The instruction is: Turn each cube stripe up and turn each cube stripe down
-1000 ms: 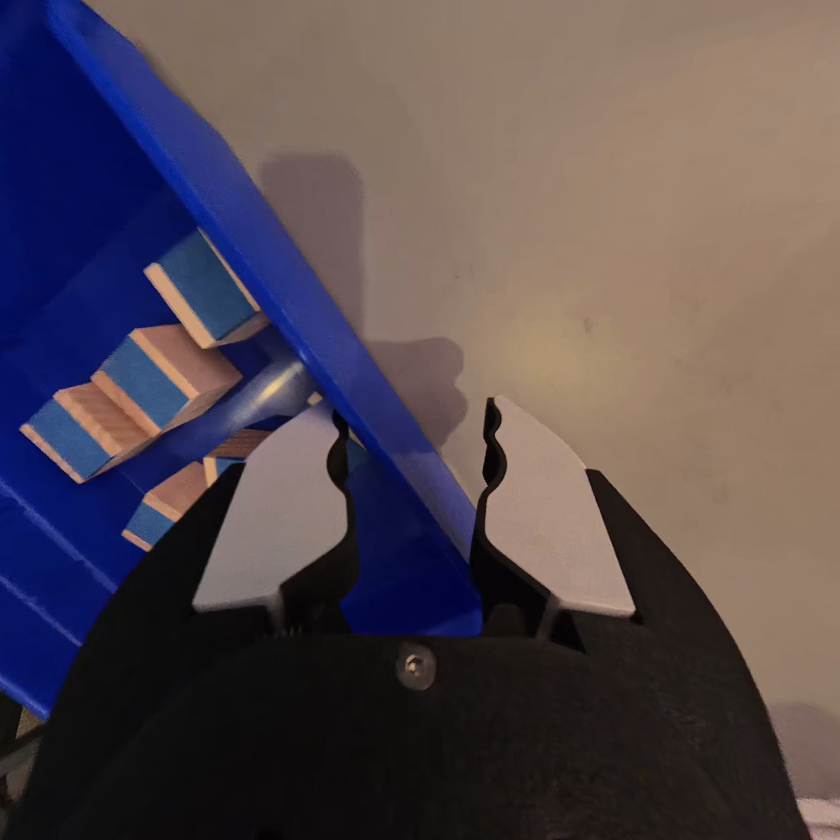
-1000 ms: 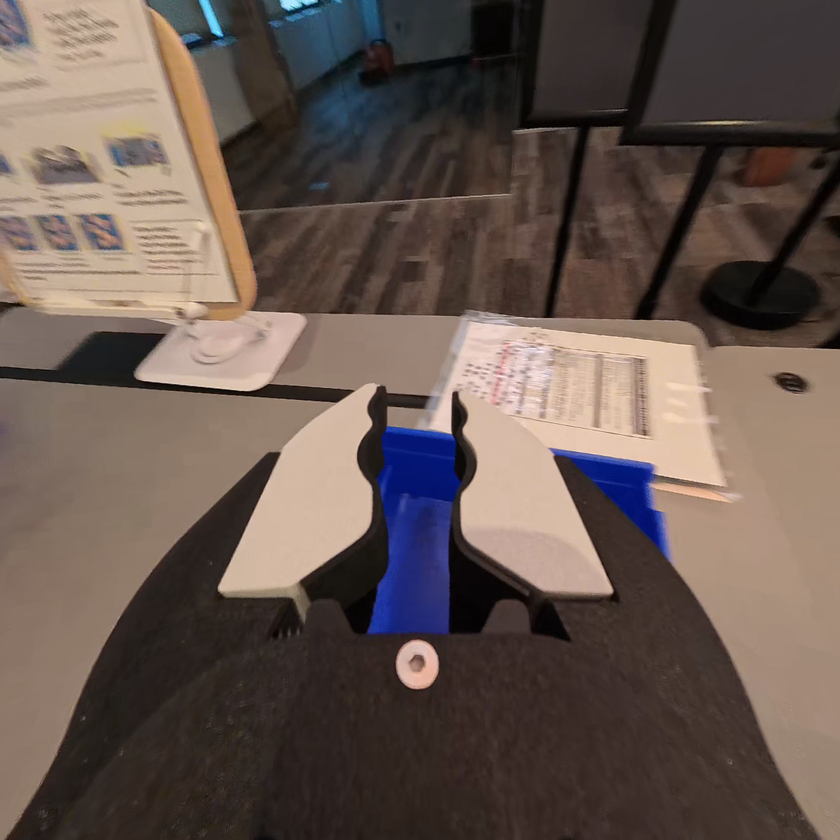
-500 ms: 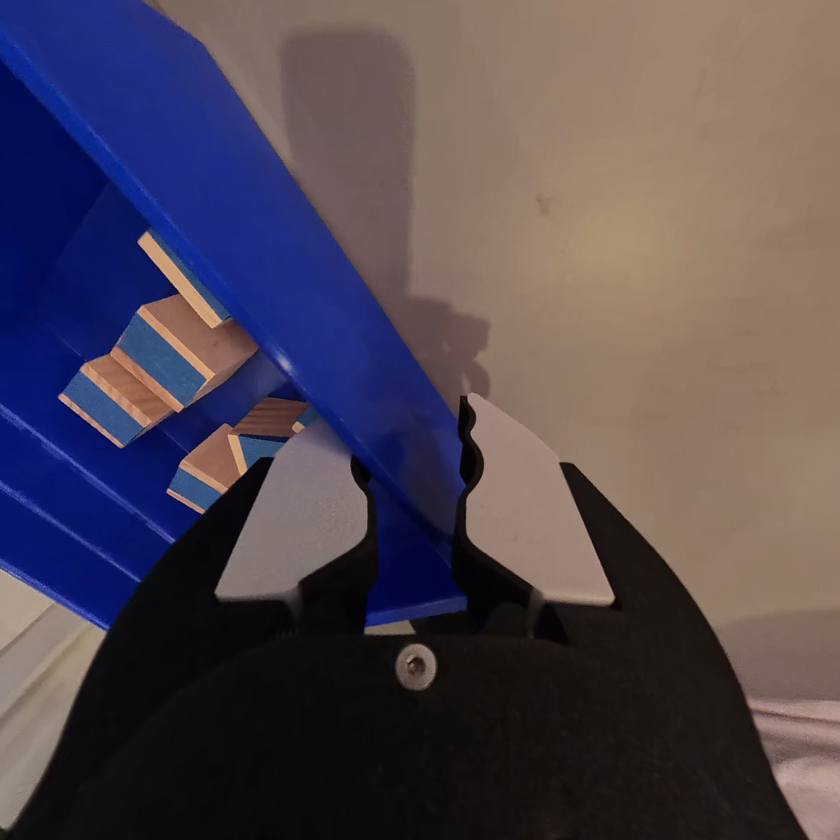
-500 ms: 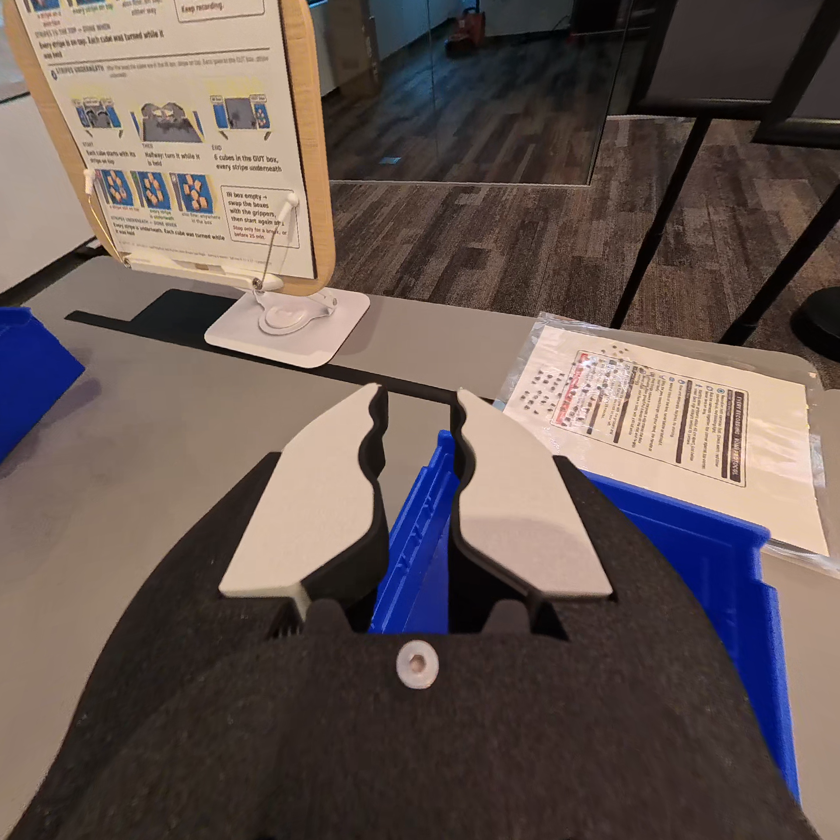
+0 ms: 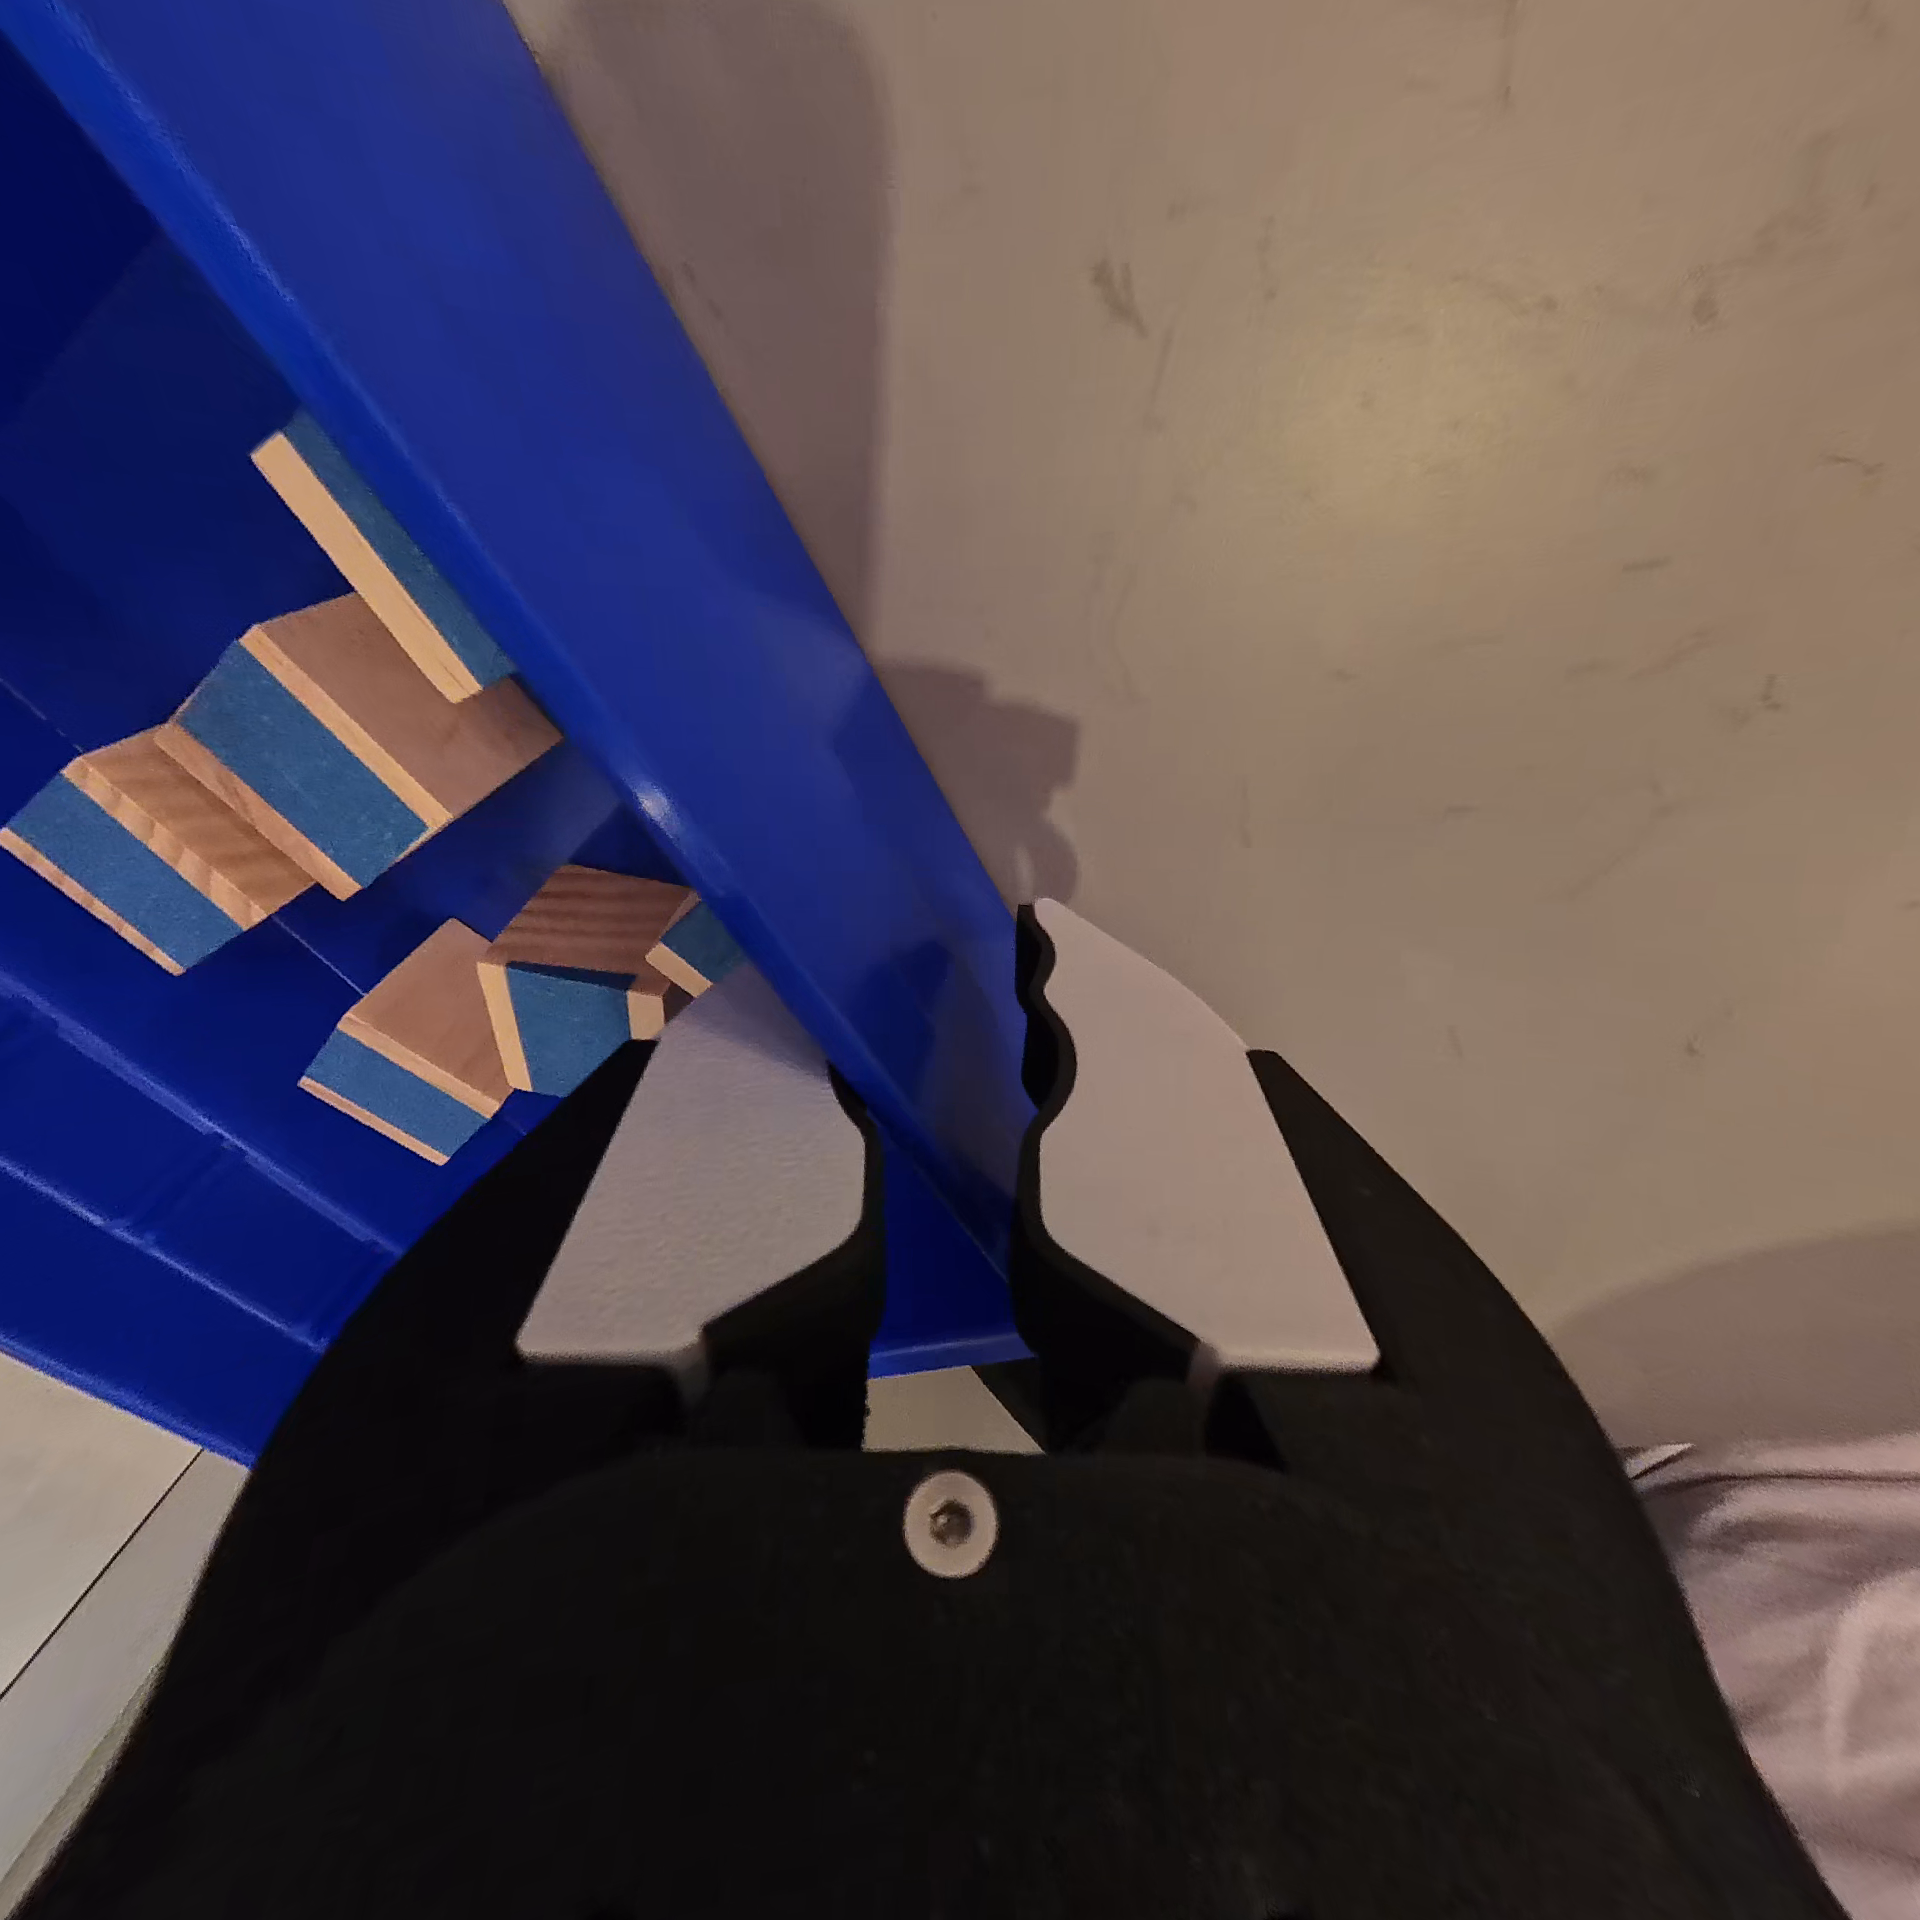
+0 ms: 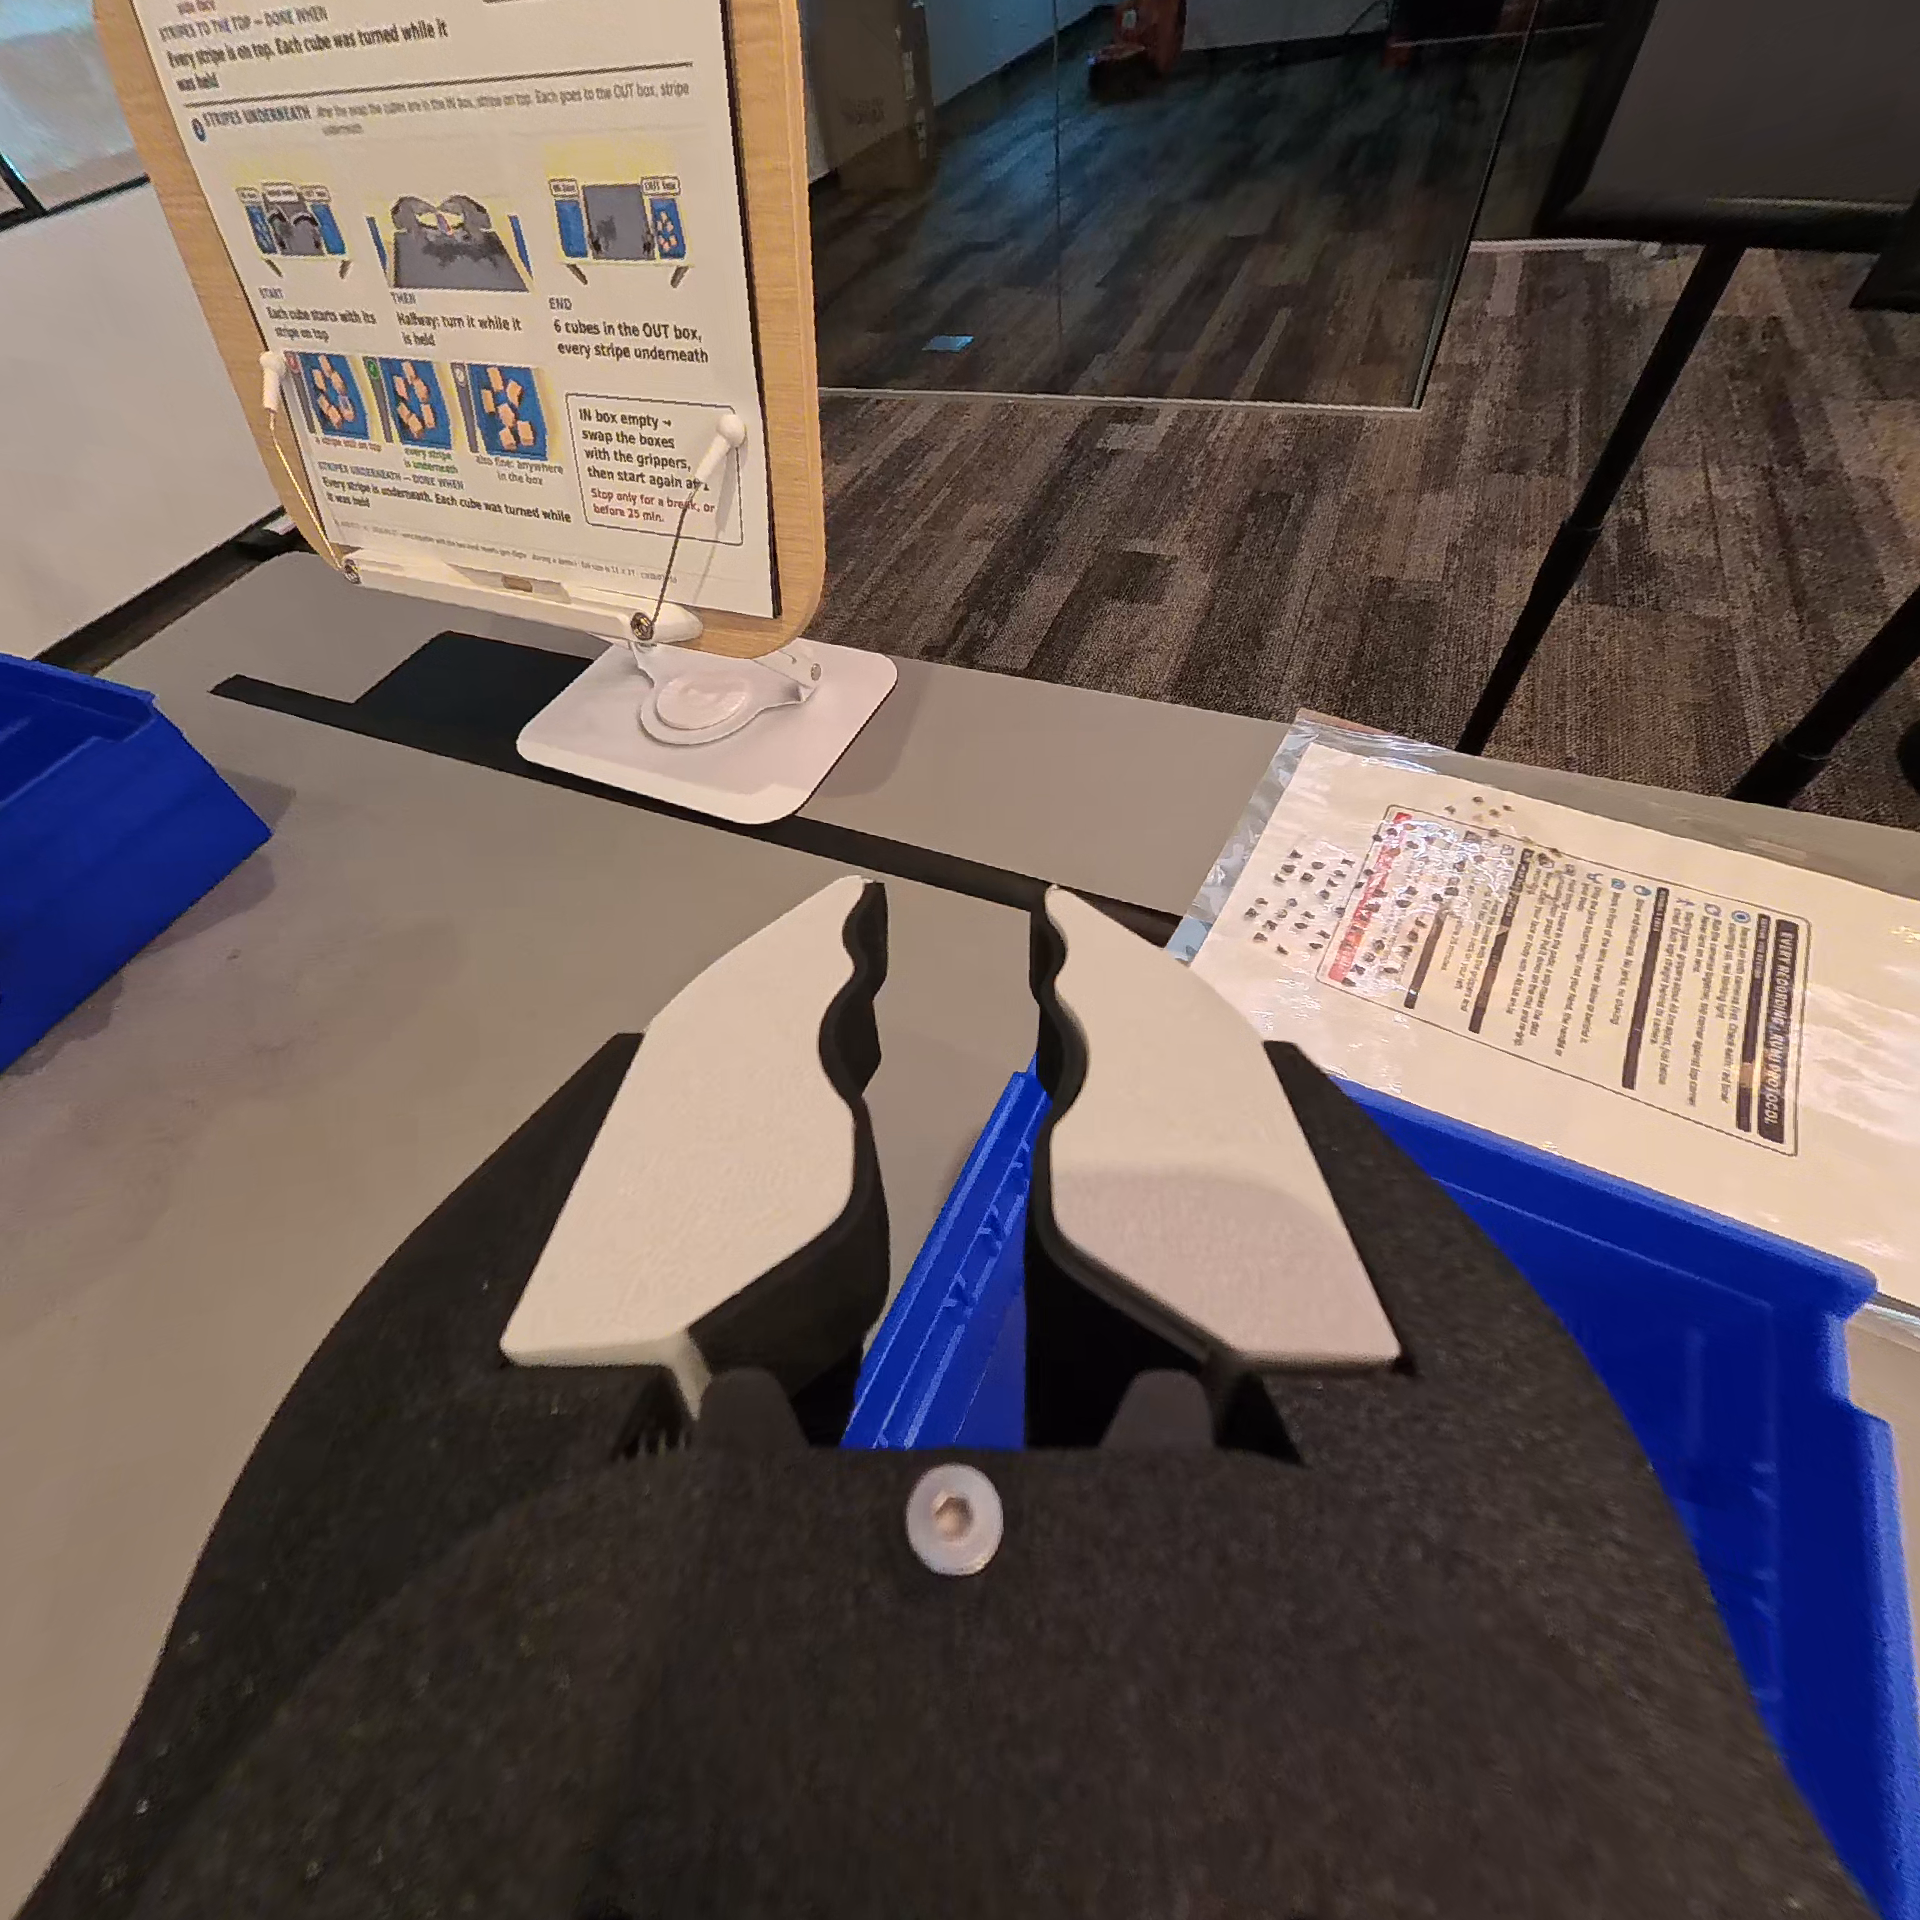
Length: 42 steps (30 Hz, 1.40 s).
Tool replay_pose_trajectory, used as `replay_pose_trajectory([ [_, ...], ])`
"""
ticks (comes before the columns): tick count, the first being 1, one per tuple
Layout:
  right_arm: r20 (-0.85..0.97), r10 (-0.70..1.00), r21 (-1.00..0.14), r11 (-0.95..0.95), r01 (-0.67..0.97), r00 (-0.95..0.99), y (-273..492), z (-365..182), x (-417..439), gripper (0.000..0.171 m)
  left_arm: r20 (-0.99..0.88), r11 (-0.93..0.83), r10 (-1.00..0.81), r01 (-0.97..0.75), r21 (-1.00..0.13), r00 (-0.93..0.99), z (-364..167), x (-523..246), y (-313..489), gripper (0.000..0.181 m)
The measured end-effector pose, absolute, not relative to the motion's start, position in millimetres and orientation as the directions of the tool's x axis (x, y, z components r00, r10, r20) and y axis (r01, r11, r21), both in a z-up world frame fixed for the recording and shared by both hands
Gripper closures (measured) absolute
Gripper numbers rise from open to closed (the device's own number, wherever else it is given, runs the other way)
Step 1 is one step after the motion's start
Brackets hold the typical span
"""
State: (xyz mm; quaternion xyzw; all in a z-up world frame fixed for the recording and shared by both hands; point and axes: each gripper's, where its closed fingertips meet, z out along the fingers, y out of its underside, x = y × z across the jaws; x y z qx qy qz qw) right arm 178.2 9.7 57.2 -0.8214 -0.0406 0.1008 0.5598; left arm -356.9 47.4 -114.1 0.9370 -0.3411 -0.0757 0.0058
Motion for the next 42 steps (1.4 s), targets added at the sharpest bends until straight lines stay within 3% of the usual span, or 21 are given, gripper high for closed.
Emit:
replay_pose_trajectory([
  [4,-0.122,0.178,-0.922,-0.384,-0.046,0.976,11,53,179,0.145,-0.118,-0.773,-0.634,-0.632,0.058,0.765,-115,-356,47,0.158],
  [7,-0.119,0.178,-0.919,-0.393,-0.041,0.977,12,50,178,0.144,-0.049,-0.790,-0.613,-0.612,0.043,0.788,-116,-349,44,0.147],
  [10,-0.114,0.178,-0.917,-0.398,-0.034,0.977,13,49,177,0.144,0.081,-0.796,-0.603,-0.605,0.010,0.794,-111,-337,37,0.120],
  [13,-0.117,0.178,-0.914,-0.405,-0.036,0.977,14,47,178,0.144,0.145,-0.801,-0.598,-0.595,-0.073,0.788,-95,-334,39,0.122],
  [19,-0.120,0.181,-0.913,-0.407,-0.037,0.976,14,46,177,0.144,0.134,-0.730,-0.619,-0.506,-0.459,0.774,-11,-352,56,0.129],
  [23,-0.120,0.187,-0.912,-0.409,-0.033,0.975,15,44,175,0.144,-0.106,-0.457,-0.603,-0.452,-0.766,0.790,67,-397,67,0.131],
  [26,-0.115,0.192,-0.903,-0.429,-0.022,0.975,17,38,172,0.144,-0.333,-0.174,-0.487,-0.463,-0.869,0.808,90,-435,77,0.116],
  [28,-0.113,0.194,-0.898,-0.440,-0.017,0.974,19,34,171,0.144,-0.522,-0.011,-0.432,-0.583,-0.812,0.735,79,-451,83,0.134],
  [29,-0.114,0.195,-0.895,-0.446,-0.015,0.974,19,32,170,0.144,-0.584,-0.034,-0.448,-0.666,-0.745,0.677,59,-460,84,0.148],
  [33,-0.113,0.192,-0.880,-0.476,-0.009,0.975,22,22,169,0.144,-0.510,-0.395,-0.617,-0.796,-0.458,0.600,-27,-494,76,0.144],
  [37,-0.115,0.189,-0.864,-0.503,-0.004,0.975,24,13,169,0.144,-0.350,-0.369,-0.721,-0.760,-0.535,0.597,-41,-463,74,0.141],
  [42,-0.118,0.193,-0.851,-0.525,0.001,0.974,26,7,168,0.144,-0.242,-0.447,-0.786,-0.794,-0.412,0.568,-74,-451,65,0.121],
])
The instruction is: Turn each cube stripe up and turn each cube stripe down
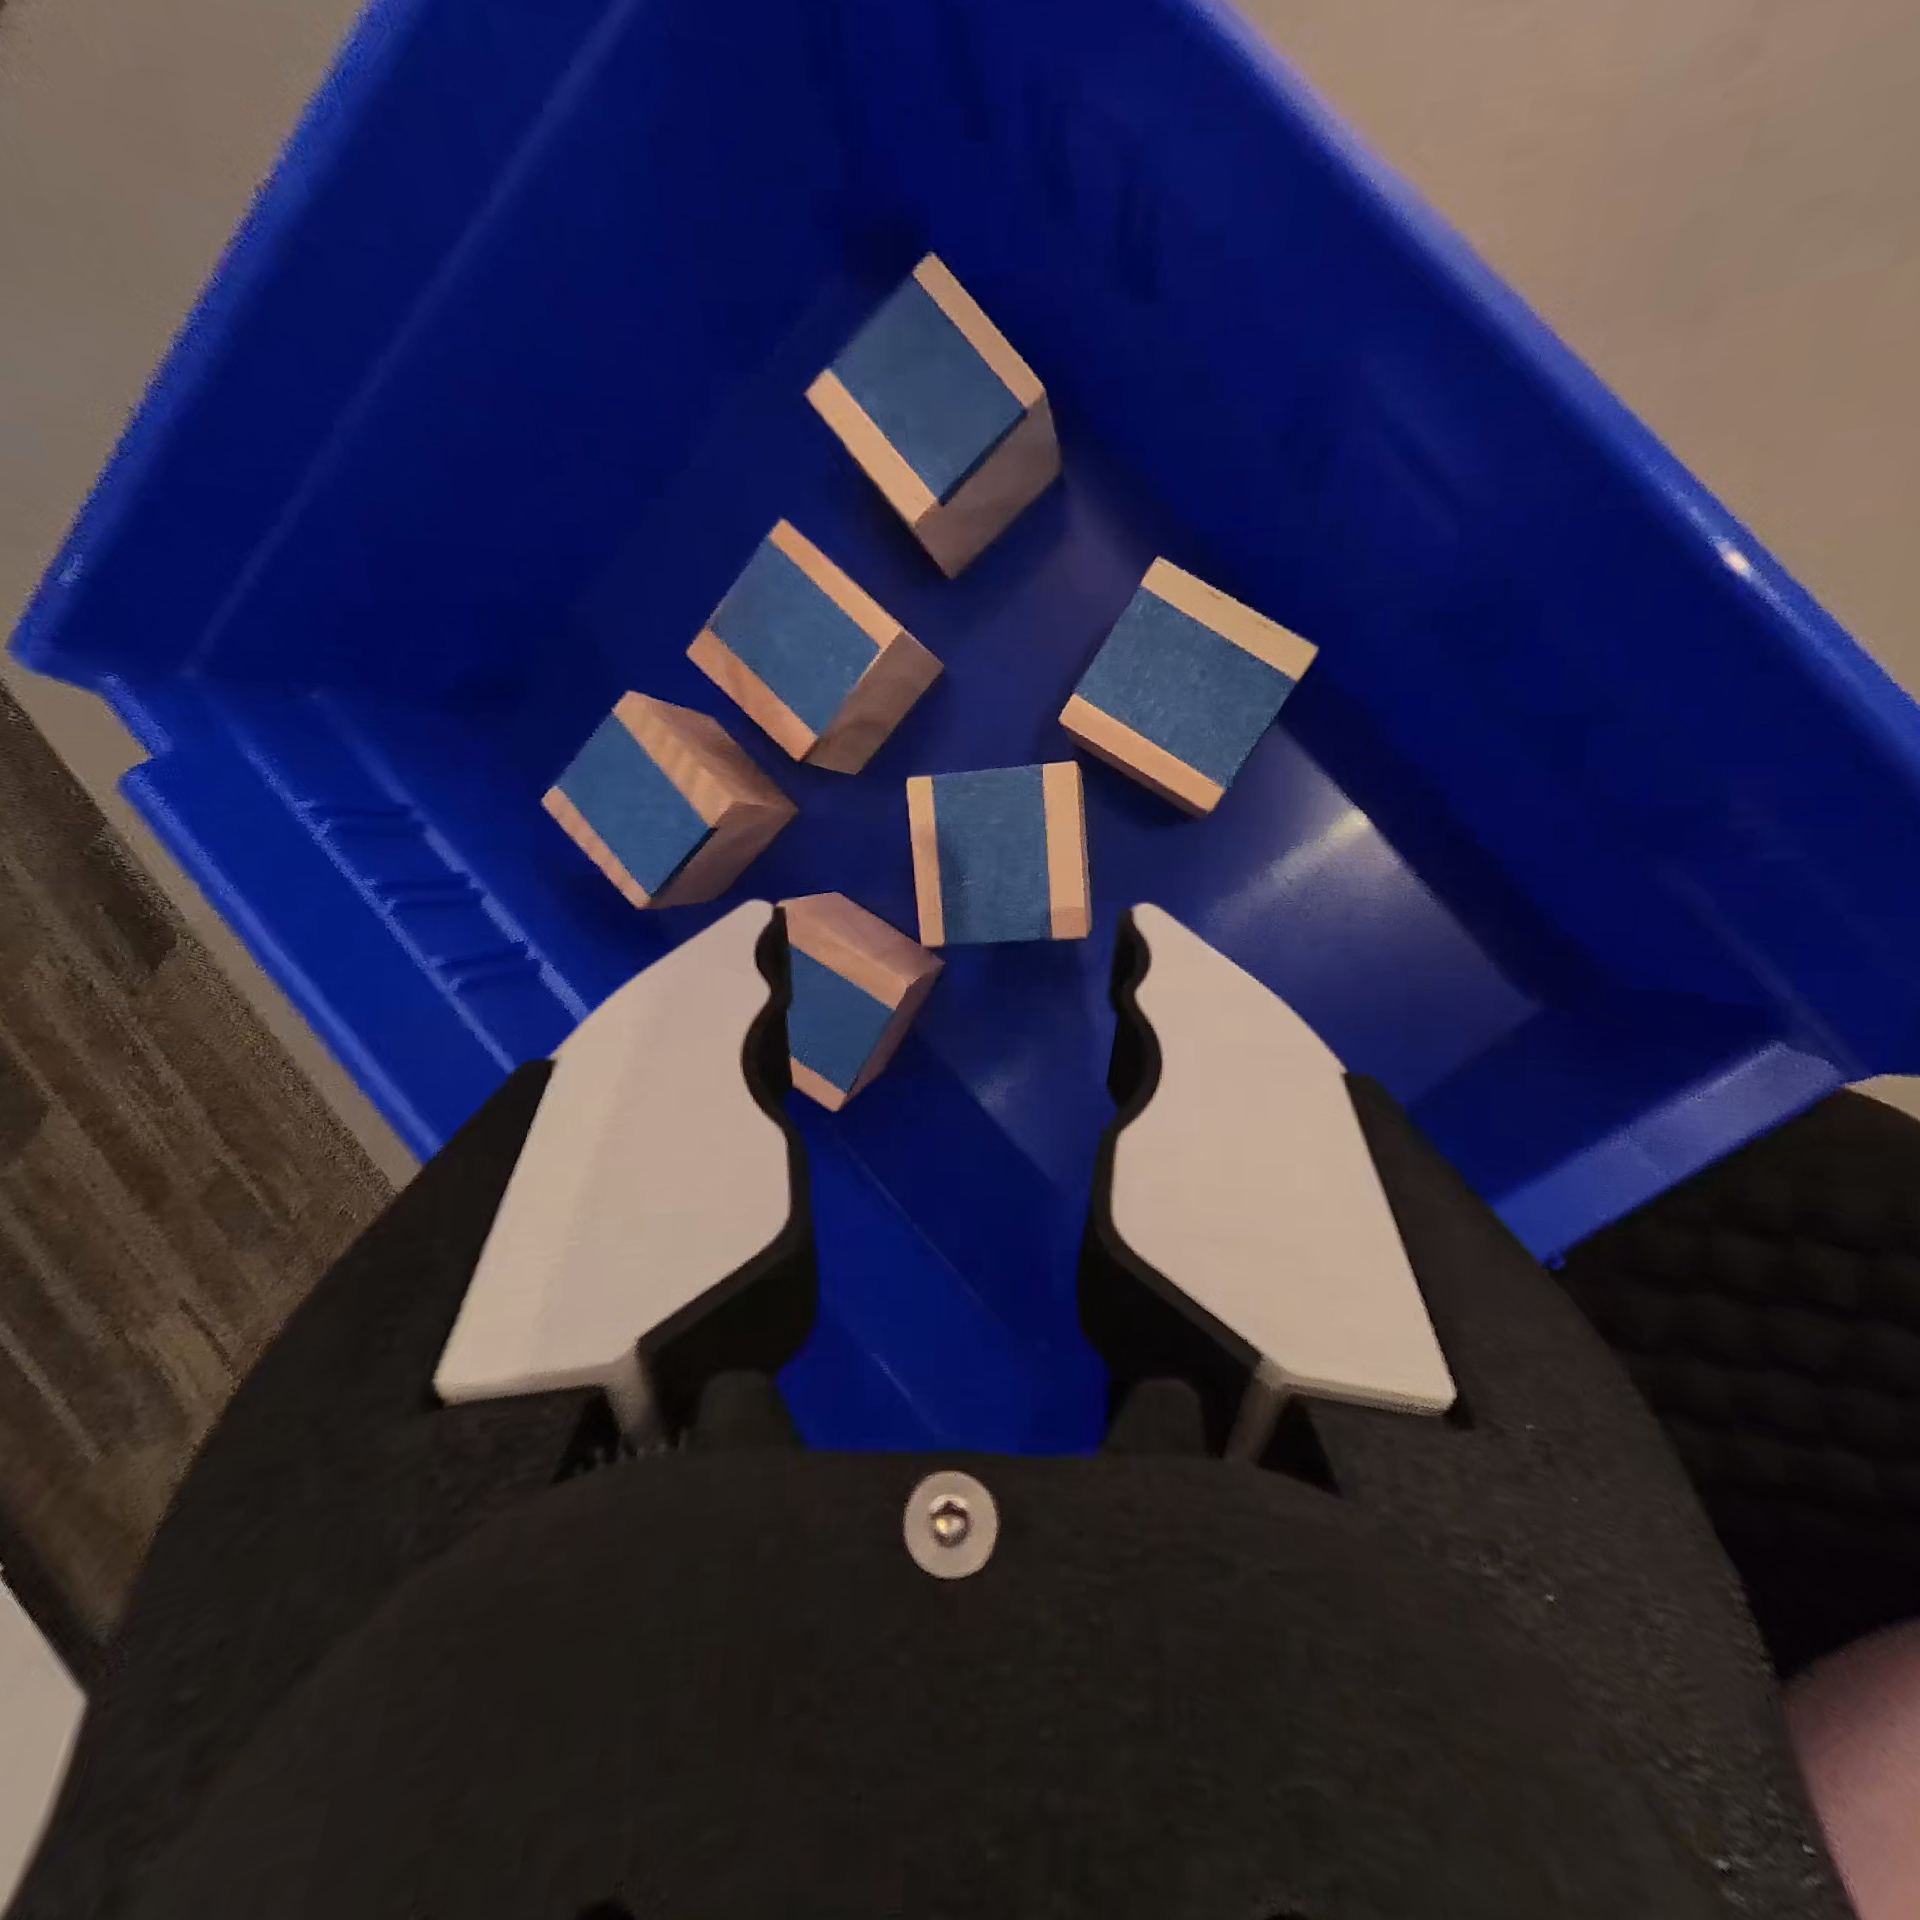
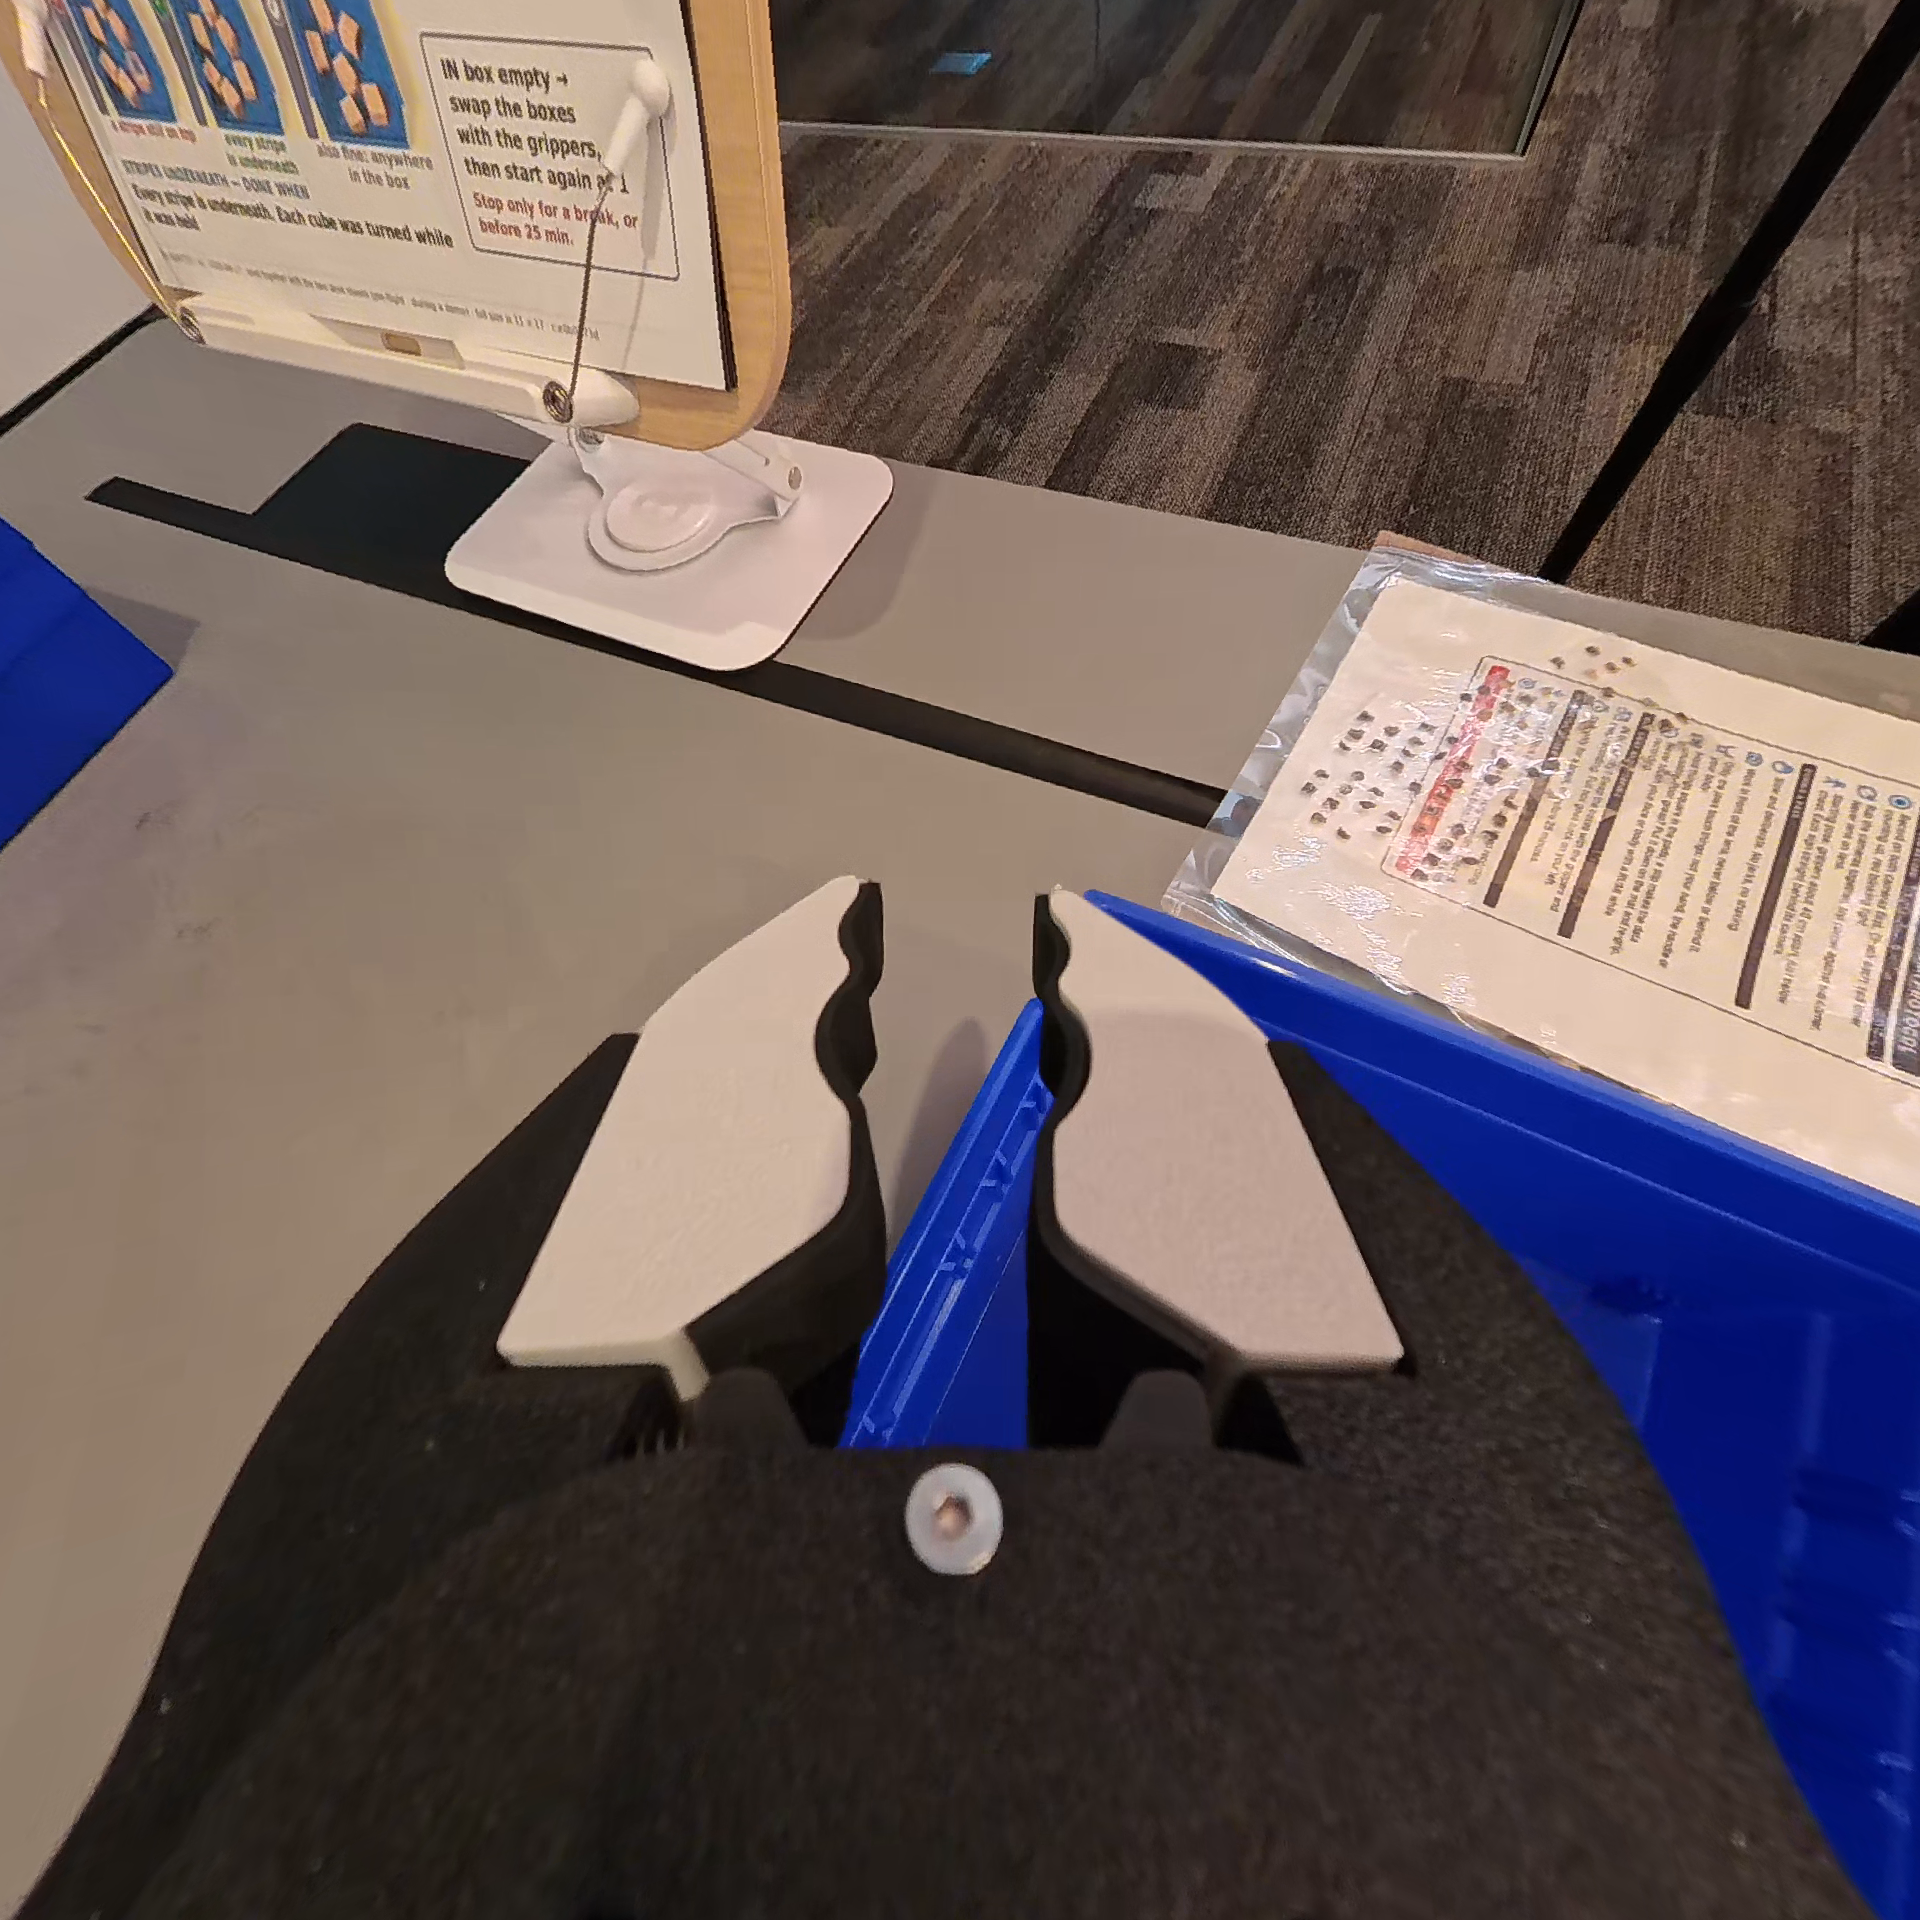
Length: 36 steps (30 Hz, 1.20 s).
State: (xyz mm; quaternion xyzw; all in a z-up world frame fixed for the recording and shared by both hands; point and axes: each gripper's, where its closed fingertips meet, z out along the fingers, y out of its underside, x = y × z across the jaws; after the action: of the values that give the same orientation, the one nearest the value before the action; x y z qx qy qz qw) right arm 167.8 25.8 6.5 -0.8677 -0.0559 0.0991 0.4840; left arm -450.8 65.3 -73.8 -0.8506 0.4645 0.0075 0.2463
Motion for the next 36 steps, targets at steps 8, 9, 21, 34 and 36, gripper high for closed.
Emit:
replay_pose_trajectory([
  [8,-0.125,0.202,-0.835,-0.551,0.007,0.971,26,-1,167,0.144,-0.147,-0.561,-0.793,-0.803,-0.202,0.591,-116,-445,69,0.110],
  [9,-0.128,0.205,-0.832,-0.554,0.008,0.970,26,-1,166,0.144,-0.159,-0.560,-0.792,-0.805,-0.198,0.590,-117,-446,71,0.111],
  [21,-0.124,0.232,-0.816,-0.577,0.034,0.965,27,-9,162,0.144,-0.161,-0.568,-0.804,-0.819,-0.075,0.572,-142,-453,76,0.135],
  [34,0.016,0.693,-0.960,-0.190,0.204,0.721,10,56,30,0.128,-0.145,-0.264,-0.839,-0.625,-0.735,0.524,17,-369,61,0.136],
  [36,0.128,0.816,-0.967,-0.022,0.253,0.564,-14,67,-20,0.122,-0.048,-0.196,-0.912,-0.537,-0.821,0.407,42,-322,38,0.136],
])
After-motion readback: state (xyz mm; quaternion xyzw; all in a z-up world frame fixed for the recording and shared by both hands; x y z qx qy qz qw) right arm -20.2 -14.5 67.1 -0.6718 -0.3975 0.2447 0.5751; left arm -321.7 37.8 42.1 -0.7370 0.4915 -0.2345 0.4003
